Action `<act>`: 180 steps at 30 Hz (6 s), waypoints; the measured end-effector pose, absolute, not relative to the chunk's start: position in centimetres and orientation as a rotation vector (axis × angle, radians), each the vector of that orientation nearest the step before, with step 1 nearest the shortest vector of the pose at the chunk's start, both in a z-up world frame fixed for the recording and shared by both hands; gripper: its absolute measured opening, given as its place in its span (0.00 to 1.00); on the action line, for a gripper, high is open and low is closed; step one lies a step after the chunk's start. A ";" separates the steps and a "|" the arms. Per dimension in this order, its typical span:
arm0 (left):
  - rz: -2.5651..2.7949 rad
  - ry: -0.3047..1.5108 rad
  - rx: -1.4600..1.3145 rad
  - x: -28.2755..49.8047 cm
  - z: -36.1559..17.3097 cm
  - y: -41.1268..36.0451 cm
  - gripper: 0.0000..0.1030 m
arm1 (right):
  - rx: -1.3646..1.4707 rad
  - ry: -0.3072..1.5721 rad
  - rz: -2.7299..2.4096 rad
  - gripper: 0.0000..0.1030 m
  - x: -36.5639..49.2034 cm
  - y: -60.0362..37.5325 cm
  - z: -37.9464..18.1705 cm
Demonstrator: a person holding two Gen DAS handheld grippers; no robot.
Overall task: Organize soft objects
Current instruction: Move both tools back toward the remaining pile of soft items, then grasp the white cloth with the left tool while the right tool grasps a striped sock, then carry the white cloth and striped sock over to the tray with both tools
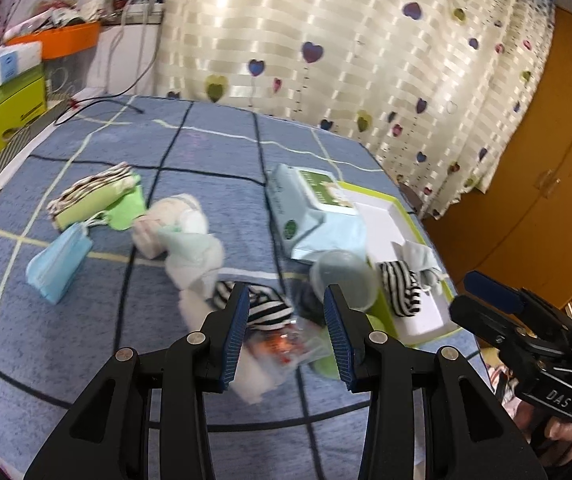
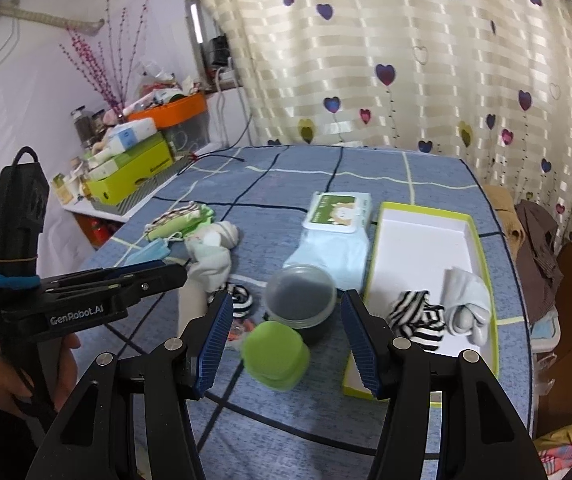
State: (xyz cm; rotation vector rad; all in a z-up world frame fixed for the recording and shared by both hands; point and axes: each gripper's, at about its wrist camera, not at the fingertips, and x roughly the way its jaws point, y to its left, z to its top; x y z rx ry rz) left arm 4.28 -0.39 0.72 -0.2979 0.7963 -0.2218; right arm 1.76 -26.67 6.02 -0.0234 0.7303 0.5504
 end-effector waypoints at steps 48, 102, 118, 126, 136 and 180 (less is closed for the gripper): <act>-0.156 1.027 -0.456 6.2 -7.5 2.8 0.17 | -0.145 0.797 0.661 0.54 3.0 -20.2 3.7; -0.125 0.892 -0.403 3.3 -3.9 6.4 0.18 | -0.265 0.772 0.736 0.17 3.4 -14.4 3.2; -0.183 0.824 -0.357 3.3 -0.4 2.6 0.18 | -0.150 0.696 0.678 0.17 2.0 -19.6 5.9; -0.191 0.806 -0.325 3.5 0.5 1.0 0.18 | -0.123 0.664 0.638 0.17 1.6 -21.9 6.7; -0.216 0.789 -0.283 3.6 1.3 -1.1 0.18 | -0.089 0.645 0.587 0.17 1.2 -25.0 7.3; -0.404 0.760 -0.213 4.5 4.0 -9.2 0.19 | -0.022 0.638 0.416 0.17 1.4 -32.9 7.4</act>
